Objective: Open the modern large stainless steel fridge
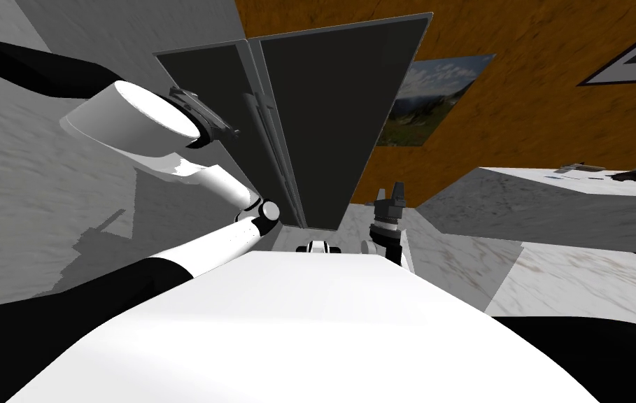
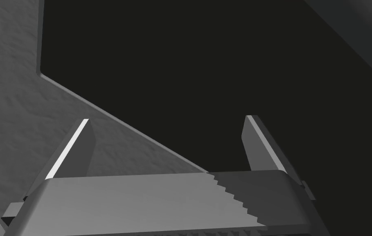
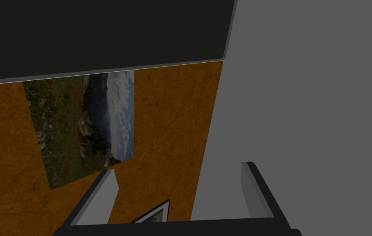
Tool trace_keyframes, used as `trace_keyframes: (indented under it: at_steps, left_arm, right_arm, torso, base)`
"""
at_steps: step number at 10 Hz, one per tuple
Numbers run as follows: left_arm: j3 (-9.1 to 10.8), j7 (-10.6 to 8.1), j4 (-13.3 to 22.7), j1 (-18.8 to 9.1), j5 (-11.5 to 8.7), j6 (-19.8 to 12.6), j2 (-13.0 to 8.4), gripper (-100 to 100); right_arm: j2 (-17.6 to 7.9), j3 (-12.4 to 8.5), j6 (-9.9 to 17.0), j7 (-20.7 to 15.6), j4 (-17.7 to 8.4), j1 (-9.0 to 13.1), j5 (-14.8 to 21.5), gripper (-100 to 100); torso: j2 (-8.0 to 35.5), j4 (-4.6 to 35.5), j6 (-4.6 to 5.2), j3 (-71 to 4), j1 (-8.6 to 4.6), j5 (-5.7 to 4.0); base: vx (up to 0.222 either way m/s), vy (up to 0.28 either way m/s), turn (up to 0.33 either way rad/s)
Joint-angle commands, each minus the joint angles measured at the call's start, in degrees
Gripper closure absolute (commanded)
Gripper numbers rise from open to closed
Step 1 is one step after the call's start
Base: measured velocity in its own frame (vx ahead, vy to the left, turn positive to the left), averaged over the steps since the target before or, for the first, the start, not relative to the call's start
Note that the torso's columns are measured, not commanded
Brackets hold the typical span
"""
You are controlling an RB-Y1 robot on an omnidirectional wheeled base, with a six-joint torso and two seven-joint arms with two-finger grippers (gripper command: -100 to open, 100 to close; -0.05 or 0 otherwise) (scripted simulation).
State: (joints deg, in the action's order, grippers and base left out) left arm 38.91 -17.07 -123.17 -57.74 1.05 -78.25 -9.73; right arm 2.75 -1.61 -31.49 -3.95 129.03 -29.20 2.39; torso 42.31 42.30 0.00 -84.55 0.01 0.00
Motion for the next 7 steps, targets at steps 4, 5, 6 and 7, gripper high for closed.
trace_keyframes:
  at_steps: [4,5,6,7]
  left_arm:
    - [1.16,-1.91,1.34,-6.42,-0.7,-8.9,0.56,-100]
    - [1.47,-2.6,1.91,-8.72,-0.93,-10.8,0.85,-100]
    - [1.47,-2.6,1.91,-8.72,-0.93,-11.69,0.85,-100]
    - [1.72,-3.25,2.47,-10.84,-1.14,-13.86,1.15,-100]
  right_arm:
    - [0.0,0.0,0.0,0.0,0.0,0.0,0.0,0]
    - [0.0,0.0,0.0,0.0,0.0,0.0,0.0,0]
    - [0.0,0.0,0.0,0.0,0.0,0.0,0.0,0]
    - [0.0,0.0,0.0,0.0,0.0,0.0,0.0,0]
  torso:
    - [-0.07,-0.02,0.0,-0.05,0.0,-0.01]
    - [-0.02,-0.02,-0.01,-0.01,0.04,0.02]
    - [0.0,-0.01,0.0,0.0,0.0,0.0]
    - [0.02,0.0,-0.01,0.01,0.0,0.0]
  base:
    - [0.045,-0.019,-0.008]
    - [0.038,-0.017,-0.017]
    - [0.031,-0.014,-0.007]
    - [0.036,-0.009,-0.017]
